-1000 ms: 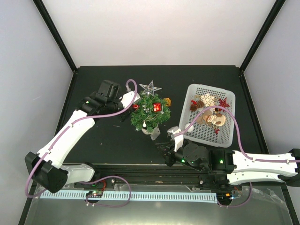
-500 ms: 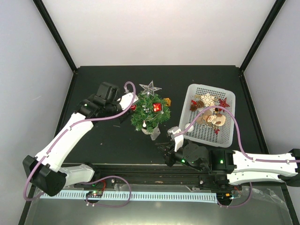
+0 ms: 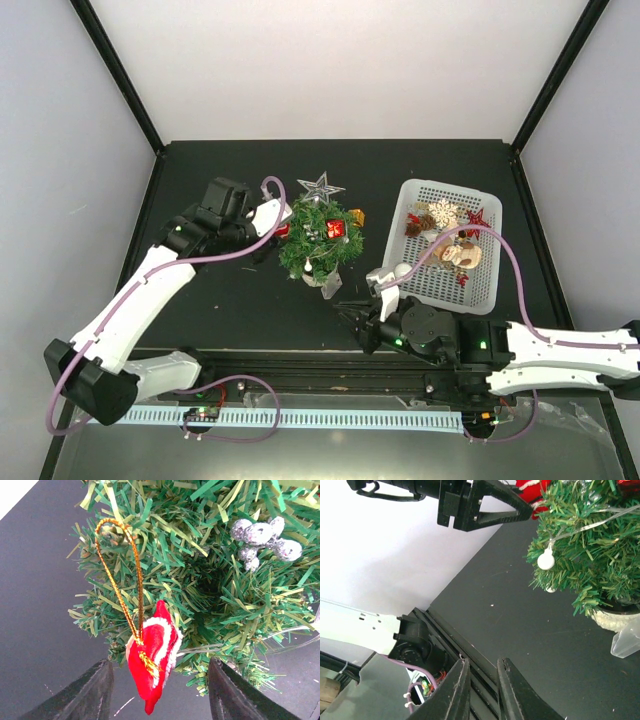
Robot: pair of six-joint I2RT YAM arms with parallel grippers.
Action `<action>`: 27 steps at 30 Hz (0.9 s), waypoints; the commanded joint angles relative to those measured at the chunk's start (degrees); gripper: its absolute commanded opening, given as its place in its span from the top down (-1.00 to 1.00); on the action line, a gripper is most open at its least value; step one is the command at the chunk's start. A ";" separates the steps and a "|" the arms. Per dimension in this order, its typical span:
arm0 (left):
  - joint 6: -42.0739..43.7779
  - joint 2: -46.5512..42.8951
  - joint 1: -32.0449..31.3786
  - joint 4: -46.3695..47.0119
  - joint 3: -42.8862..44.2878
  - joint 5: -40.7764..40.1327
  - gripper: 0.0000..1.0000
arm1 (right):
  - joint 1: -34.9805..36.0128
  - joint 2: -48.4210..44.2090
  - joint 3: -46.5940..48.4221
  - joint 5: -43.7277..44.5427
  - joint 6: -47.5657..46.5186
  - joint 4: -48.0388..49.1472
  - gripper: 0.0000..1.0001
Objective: Decorate the small christmas tree
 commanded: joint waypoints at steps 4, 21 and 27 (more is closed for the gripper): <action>1.30 -2.74 -0.32 -0.83 -0.14 -1.69 -0.24 | -0.19 -3.93 -0.15 2.25 0.45 -1.95 0.36; 1.75 -12.58 2.87 -11.32 1.45 0.57 -0.57 | -0.15 -5.03 4.72 8.08 0.70 -15.30 -0.30; 3.53 -19.65 3.29 -14.20 -3.29 9.60 -0.98 | -0.17 -2.20 14.52 14.20 1.19 -30.05 -0.93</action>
